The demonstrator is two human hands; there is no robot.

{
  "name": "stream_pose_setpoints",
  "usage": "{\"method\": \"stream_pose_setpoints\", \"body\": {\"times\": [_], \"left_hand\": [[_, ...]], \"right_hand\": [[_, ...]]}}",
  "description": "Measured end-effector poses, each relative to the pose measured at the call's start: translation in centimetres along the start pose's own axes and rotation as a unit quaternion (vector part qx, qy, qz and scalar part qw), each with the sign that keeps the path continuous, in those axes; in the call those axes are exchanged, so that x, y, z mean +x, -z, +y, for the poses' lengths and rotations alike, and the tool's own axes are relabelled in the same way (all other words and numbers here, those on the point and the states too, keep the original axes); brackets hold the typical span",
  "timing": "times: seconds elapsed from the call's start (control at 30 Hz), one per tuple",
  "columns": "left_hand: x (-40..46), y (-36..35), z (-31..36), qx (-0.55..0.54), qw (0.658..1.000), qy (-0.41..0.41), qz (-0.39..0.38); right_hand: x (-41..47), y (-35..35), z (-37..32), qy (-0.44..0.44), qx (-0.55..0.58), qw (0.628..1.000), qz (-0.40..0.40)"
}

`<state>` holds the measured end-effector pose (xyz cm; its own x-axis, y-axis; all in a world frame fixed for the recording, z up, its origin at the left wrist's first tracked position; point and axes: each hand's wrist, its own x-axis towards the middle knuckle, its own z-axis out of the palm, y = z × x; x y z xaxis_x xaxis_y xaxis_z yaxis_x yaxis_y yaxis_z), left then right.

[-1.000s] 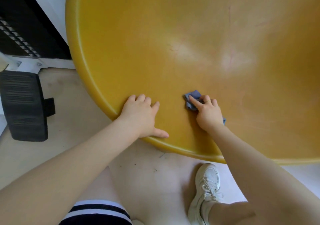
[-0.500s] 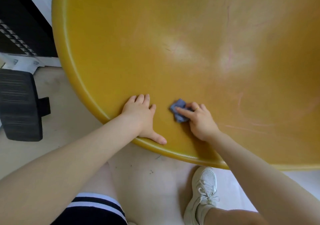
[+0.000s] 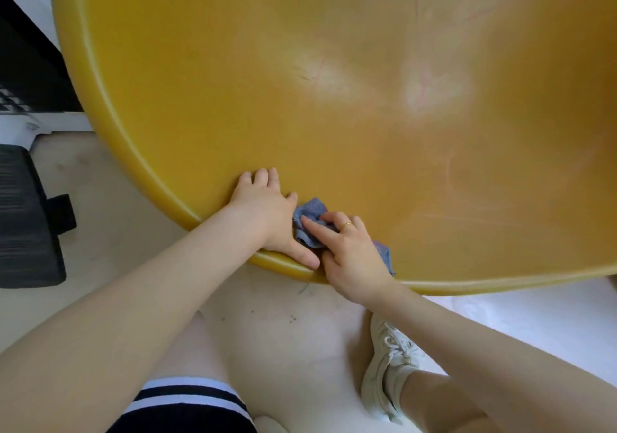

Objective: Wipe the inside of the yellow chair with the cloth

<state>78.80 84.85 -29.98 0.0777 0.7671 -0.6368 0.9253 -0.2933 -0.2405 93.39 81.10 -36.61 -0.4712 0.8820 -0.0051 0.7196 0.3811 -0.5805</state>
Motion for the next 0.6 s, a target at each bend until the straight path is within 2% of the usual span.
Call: {"method": "stream_pose_setpoints", "body": {"times": [0.07,0.13,0.27,0.37,0.43,0.6], "left_hand": [[-0.1,0.0,0.0,-0.003,1.000,-0.001,-0.001],[-0.1,0.1,0.0,-0.008,1.000,-0.003,-0.001],[-0.2,0.2,0.1,-0.009,1.000,-0.002,-0.014],[-0.1,0.3,0.0,-0.010,1.000,-0.002,-0.020],[-0.2,0.4,0.2,-0.007,1.000,-0.003,-0.024],[-0.4,0.6,0.3,-0.006,1.000,-0.008,-0.028]], "right_hand": [[-0.1,0.3,1.3,0.018,-0.021,1.000,-0.002],[0.4,1.0,3.7,-0.006,-0.079,0.996,0.028],[0.9,3.3,7.8,-0.174,-0.190,0.966,0.028],[1.5,3.6,7.0,-0.262,-0.163,0.951,0.015],[1.8,2.7,5.1,-0.284,-0.111,0.952,0.017],[-0.1,0.6,-2.0,-0.237,-0.037,0.970,0.037]]}}
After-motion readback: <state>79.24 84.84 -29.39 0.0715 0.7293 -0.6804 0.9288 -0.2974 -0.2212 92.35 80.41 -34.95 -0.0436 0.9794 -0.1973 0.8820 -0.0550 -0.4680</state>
